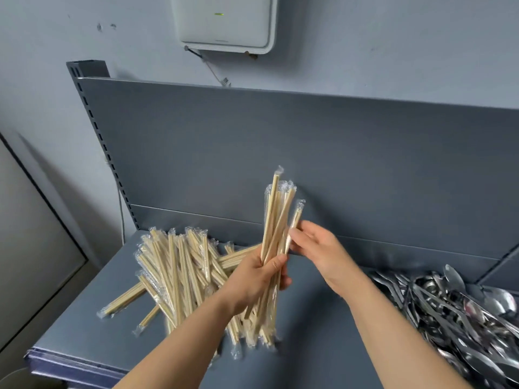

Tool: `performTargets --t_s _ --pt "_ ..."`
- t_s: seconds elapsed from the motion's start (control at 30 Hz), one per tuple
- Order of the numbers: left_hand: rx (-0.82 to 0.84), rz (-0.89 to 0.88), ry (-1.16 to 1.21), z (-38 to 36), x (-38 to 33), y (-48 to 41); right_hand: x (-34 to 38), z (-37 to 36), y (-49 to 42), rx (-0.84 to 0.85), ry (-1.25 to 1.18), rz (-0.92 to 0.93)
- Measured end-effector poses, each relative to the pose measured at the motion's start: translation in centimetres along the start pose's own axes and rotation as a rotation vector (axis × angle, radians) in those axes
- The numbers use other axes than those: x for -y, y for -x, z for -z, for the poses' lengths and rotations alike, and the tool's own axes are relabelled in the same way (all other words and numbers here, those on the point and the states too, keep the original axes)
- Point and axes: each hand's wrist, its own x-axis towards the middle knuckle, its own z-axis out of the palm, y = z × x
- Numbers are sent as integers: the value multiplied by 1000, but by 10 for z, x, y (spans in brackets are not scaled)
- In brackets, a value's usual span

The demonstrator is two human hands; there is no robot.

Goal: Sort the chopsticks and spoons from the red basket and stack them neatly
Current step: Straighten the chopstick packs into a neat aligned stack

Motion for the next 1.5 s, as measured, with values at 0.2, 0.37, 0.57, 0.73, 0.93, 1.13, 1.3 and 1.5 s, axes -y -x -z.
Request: performTargets --t_s 0.2,0.37,0.57,0.73,0.93,1.13,1.3,1.5 --pt "150 -97 -130 -29 9 -14 29 13 -15 58 -256 -42" --pt "137 -144 -218 -39 19 -25 23 29 -11 98 -212 -34" --pt "69 -89 -203 -56 44 -25 -4 37 0 111 -248 -92" --pt "38 -59 -133 -67 48 -26 -9 41 -4 79 -307 -133" --pt "128 -26 -189 -71 40 -20 -16 43 -24 -88 -149 -141" --pt "-177 -77 -745 -10 57 -7 -75 31 -27 -183 -134 -473" --pt "-57 -114 -1524 23 73 -5 -107 7 -33 -333 97 -485" --pt "74 -156 -1587 45 75 0 -122 -15 -33 -534 254 -405"
